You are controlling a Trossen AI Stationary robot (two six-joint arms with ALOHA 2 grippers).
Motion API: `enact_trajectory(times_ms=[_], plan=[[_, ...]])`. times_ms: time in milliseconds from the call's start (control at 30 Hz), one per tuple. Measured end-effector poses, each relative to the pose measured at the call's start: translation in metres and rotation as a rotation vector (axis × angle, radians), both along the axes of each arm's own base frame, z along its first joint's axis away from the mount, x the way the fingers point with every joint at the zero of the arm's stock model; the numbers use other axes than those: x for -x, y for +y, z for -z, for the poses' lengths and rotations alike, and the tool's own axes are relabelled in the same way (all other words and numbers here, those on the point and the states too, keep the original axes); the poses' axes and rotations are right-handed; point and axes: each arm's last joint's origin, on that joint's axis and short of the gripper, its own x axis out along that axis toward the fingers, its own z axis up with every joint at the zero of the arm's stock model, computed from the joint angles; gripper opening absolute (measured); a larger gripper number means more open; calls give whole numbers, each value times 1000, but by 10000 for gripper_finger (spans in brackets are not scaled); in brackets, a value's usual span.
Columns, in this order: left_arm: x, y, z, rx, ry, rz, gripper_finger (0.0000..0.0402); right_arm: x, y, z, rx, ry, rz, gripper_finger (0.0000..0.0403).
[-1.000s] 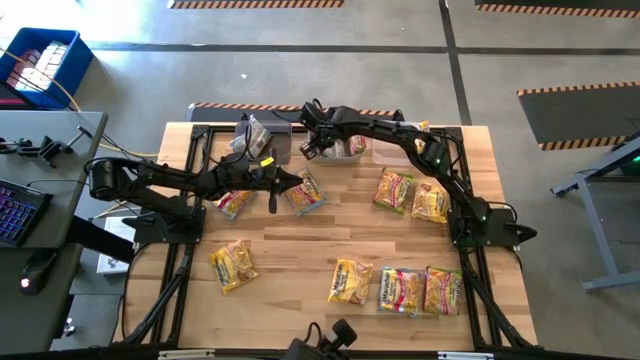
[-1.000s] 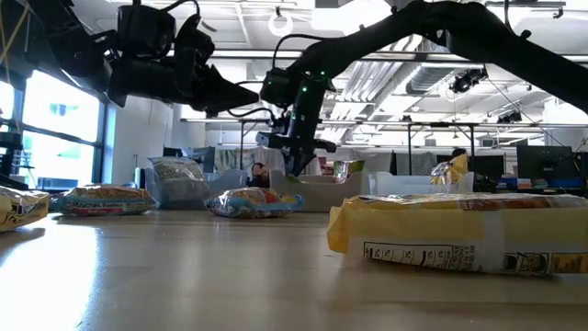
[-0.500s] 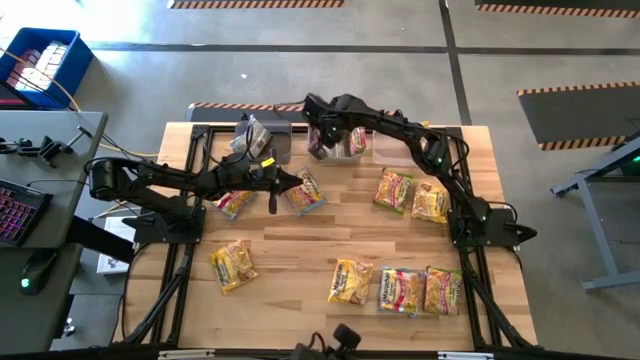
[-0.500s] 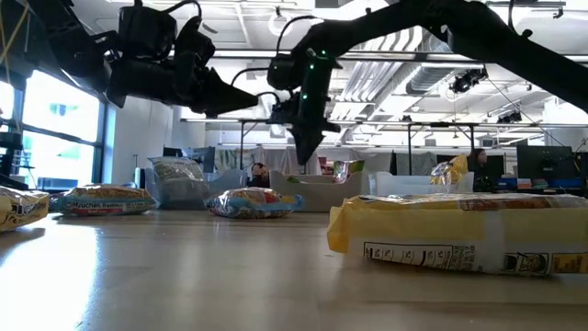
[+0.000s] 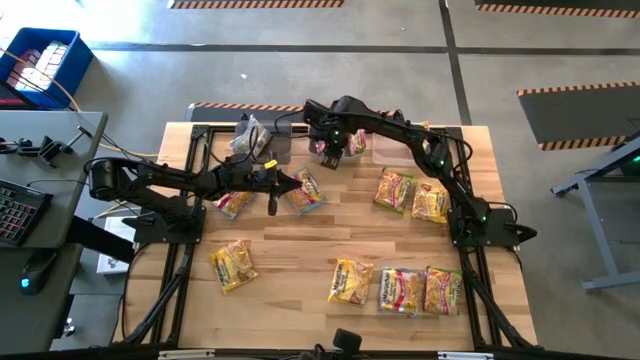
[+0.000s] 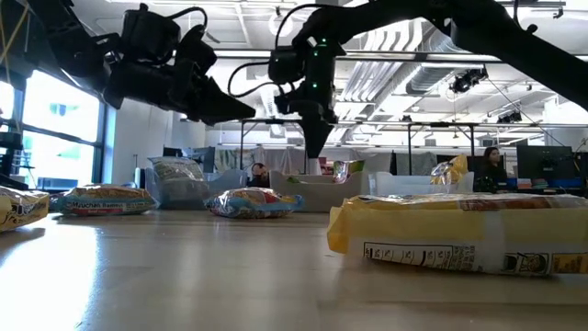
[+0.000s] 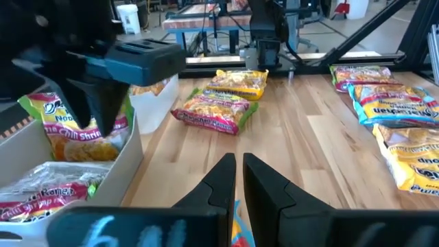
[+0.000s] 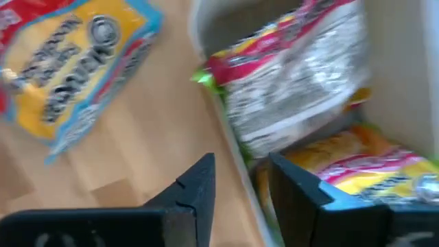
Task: Sort Maruchan noodles
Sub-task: Put the left green noodle pack into the gray bin
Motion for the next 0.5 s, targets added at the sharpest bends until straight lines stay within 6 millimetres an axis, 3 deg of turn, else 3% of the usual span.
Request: enact_trajectory(times_ms=[267,500], plan=[[1,-1,4,55,30,-15,19,4,6,3,128,-123,-52,8],[21,-6,24,104,6,-89,19,37,34,21,184,-471,-81,9]])
